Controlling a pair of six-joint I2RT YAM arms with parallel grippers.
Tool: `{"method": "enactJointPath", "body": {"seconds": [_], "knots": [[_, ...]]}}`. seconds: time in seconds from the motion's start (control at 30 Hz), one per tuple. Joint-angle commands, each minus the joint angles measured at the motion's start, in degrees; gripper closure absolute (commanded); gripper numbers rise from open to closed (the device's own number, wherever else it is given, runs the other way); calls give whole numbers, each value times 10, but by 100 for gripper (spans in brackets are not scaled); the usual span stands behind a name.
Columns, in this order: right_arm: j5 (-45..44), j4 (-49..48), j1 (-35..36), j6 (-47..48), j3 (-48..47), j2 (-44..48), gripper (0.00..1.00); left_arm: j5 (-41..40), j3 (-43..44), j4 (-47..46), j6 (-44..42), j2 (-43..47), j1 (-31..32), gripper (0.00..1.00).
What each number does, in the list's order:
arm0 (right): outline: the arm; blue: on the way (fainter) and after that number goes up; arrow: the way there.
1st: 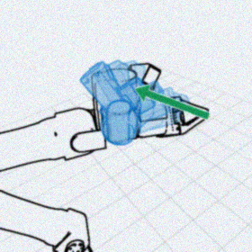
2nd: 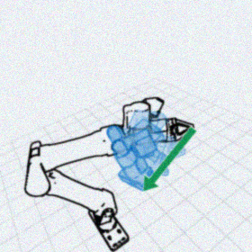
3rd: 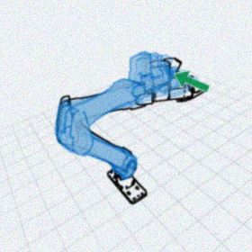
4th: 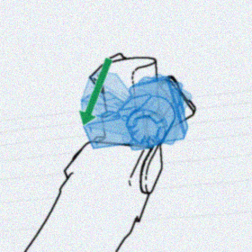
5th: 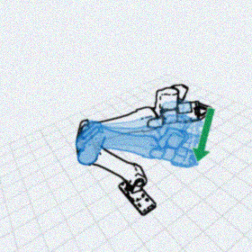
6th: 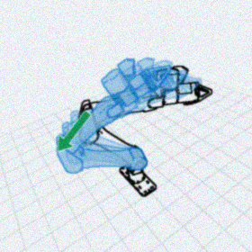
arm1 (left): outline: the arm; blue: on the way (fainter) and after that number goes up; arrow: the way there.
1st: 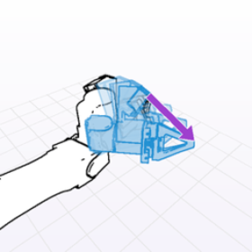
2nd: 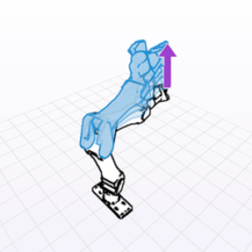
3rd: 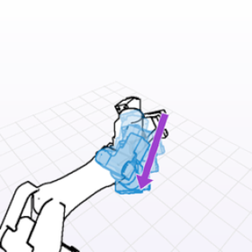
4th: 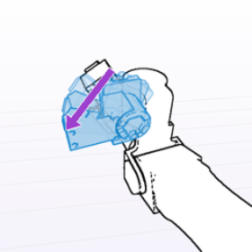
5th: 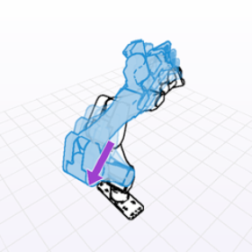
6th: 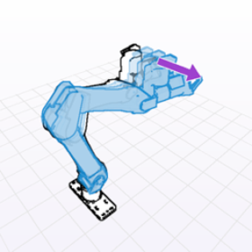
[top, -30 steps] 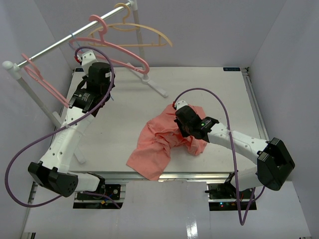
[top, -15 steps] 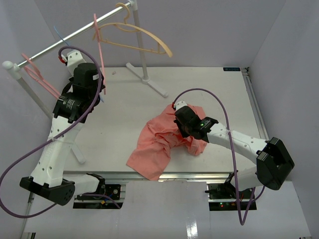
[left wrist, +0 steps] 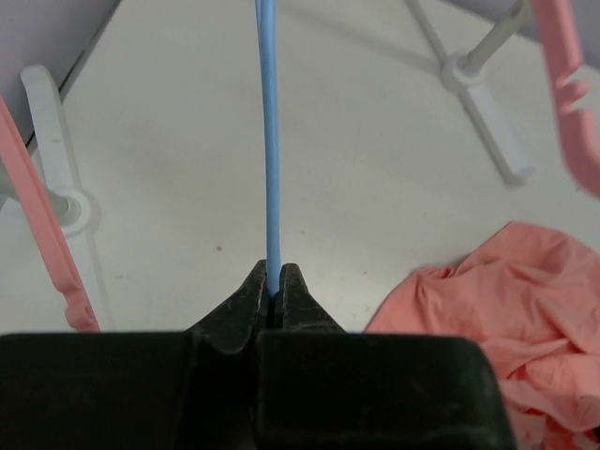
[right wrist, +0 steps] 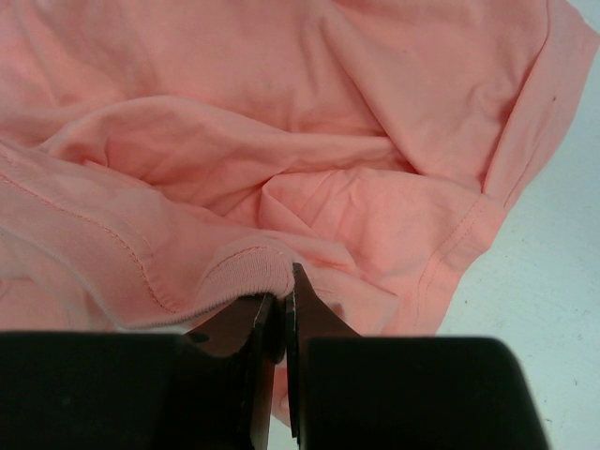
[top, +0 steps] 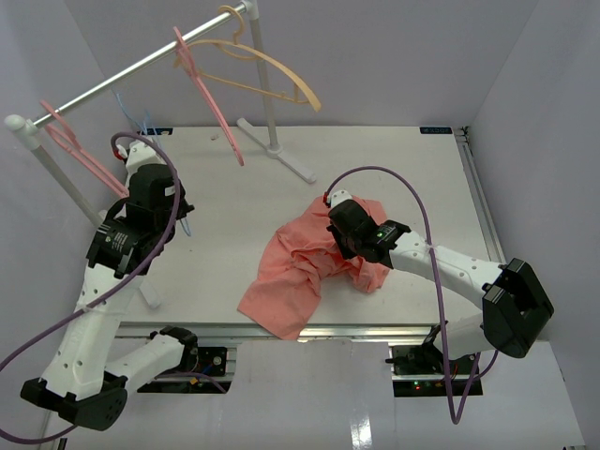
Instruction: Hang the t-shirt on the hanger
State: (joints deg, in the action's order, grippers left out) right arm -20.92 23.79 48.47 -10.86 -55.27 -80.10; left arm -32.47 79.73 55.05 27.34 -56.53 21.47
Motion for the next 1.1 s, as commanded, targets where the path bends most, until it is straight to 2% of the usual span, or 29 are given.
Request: {"method": "enactJointPath", "body": {"seconds": [0.0, 0.23, 0.3, 0.43, 0.5, 0.7, 0.93, 1.07], "knots": [[-9, -3, 3, 4, -9, -3, 92, 35, -68, 11, 11, 41, -2, 100], [-15, -3, 3, 1, -10, -9, 92, 72, -129, -2, 4, 66, -2, 100], [-26, 0, 2, -3, -9, -12, 92, 161, -167, -16, -19, 66, -2, 100], [-49, 4, 2, -14, -11, -15, 92, 230, -231, -34, -33, 65, -2, 100], [-67, 7, 0, -23, -12, -14, 92, 252, -239, -41, -40, 63, -1, 100], [-68, 10, -21, -36, -5, 7, 92, 448, -256, -75, -106, 87, 0, 100], [-92, 18, -36, -43, -10, 30, 92, 436, -257, -64, -109, 56, 16, 100], [-66, 19, -60, -38, -8, 53, 92, 505, -252, -81, -127, 73, 33, 100]]}}
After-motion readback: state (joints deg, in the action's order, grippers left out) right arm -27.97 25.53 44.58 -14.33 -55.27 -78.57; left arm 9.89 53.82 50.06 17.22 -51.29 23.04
